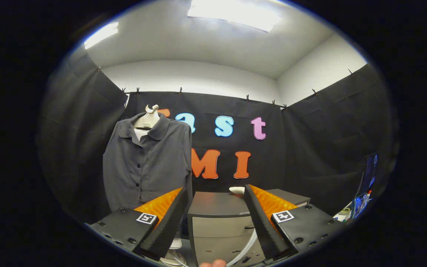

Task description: Iron the clothes twice with a garment steamer, once on the left side and once on the right side.

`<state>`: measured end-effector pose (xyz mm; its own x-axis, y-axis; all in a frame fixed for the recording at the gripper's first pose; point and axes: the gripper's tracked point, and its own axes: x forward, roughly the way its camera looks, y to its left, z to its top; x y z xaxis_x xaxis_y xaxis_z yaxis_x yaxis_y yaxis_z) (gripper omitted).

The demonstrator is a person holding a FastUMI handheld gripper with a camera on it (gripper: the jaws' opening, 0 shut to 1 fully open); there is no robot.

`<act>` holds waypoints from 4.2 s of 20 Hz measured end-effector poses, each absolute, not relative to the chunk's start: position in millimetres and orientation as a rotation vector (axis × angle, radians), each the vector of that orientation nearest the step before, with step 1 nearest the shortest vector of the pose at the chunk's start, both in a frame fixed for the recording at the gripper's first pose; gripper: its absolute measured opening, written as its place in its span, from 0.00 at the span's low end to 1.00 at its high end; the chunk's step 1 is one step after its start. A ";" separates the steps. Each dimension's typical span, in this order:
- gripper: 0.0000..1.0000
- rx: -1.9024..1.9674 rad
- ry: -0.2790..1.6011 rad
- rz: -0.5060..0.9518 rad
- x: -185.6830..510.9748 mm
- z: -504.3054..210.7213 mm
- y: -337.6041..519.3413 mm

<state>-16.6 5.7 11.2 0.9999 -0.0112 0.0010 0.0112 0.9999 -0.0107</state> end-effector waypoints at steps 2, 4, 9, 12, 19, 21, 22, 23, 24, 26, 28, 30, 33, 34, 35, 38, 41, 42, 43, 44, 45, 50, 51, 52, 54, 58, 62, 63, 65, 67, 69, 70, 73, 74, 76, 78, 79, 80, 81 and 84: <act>0.97 -0.012 0.011 -0.020 -15.2 8.3 5.5; 0.97 -0.013 0.028 -0.029 -13.8 4.4 4.3; 0.97 -0.014 0.039 -0.050 -4.4 4.9 -6.2; 0.97 -0.036 0.044 -0.100 12.2 8.7 -26.4; 0.98 -0.082 0.086 -0.242 82.5 9.0 -86.1; 0.98 -0.097 0.117 -0.290 111.7 0.8 -108.6; 0.98 -0.103 0.129 -0.302 129.1 -2.7 -116.8; 0.98 -0.107 0.146 -0.304 148.6 -7.3 -122.9; 0.98 -0.108 0.171 -0.306 167.6 -14.2 -129.6; 0.98 -0.094 0.223 -0.324 205.9 -30.2 -146.3; 0.98 -0.064 0.261 -0.369 246.5 -42.7 -175.8; 0.98 -0.030 0.335 -0.378 284.1 -70.1 -192.0; 0.98 0.007 0.451 -0.402 318.1 -119.3 -223.2; 0.98 0.032 0.487 -0.386 329.4 -136.1 -225.9; 0.98 0.060 0.522 -0.367 340.0 -152.8 -224.8; 0.99 0.137 0.578 -0.296 363.2 -185.7 -208.8; 0.98 0.173 0.649 -0.280 369.4 -216.1 -208.9; 0.98 0.188 0.660 -0.268 370.1 -223.3 -207.5; 0.98 0.216 0.664 -0.250 375.9 -228.3 -204.8; 0.98 0.247 0.660 -0.238 382.5 -234.1 -201.0; 0.97 0.273 0.665 -0.226 386.7 -241.4 -198.2; 0.97 0.224 0.771 -0.196 385.4 -286.3 -187.5; 0.91 0.206 0.789 -0.203 387.5 -288.1 -186.9; 0.85 0.190 0.796 -0.193 388.4 -288.8 -184.1; 0.73 0.170 0.804 -0.186 384.1 -289.1 -182.1; 0.56 0.144 0.801 -0.187 374.5 -280.7 -180.8; 0.53 0.131 0.663 -0.222 377.7 -259.7 -185.8; 0.53 0.124 0.599 -0.253 375.8 -244.9 -191.2; 0.53 0.114 0.512 -0.293 364.6 -223.2 -194.2; 0.47 0.058 0.509 -0.322 340.0 -219.5 -196.6; 0.46 0.028 0.500 -0.333 322.4 -216.9 -188.6; 0.45 0.007 0.485 -0.336 314.3 -210.3 -180.6; 0.45 -0.070 0.429 -0.338 295.4 -189.0 -156.8; 0.45 -0.090 0.409 -0.334 288.1 -180.6 -147.4; 0.45 -0.119 0.363 -0.328 270.7 -159.6 -126.4; 0.45 -0.141 0.321 -0.326 252.6 -138.3 -102.6; 0.45 -0.148 0.302 -0.325 240.6 -128.1 -90.5; 0.45 -0.151 0.284 -0.319 231.8 -118.1 -78.1; 0.45 -0.149 0.269 -0.306 223.4 -109.0 -61.2; 0.45 -0.163 0.228 -0.274 198.0 -85.5 -19.9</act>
<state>198.0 -19.9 -85.5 0.9371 -0.2857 -0.2003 0.2490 0.9497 -0.1899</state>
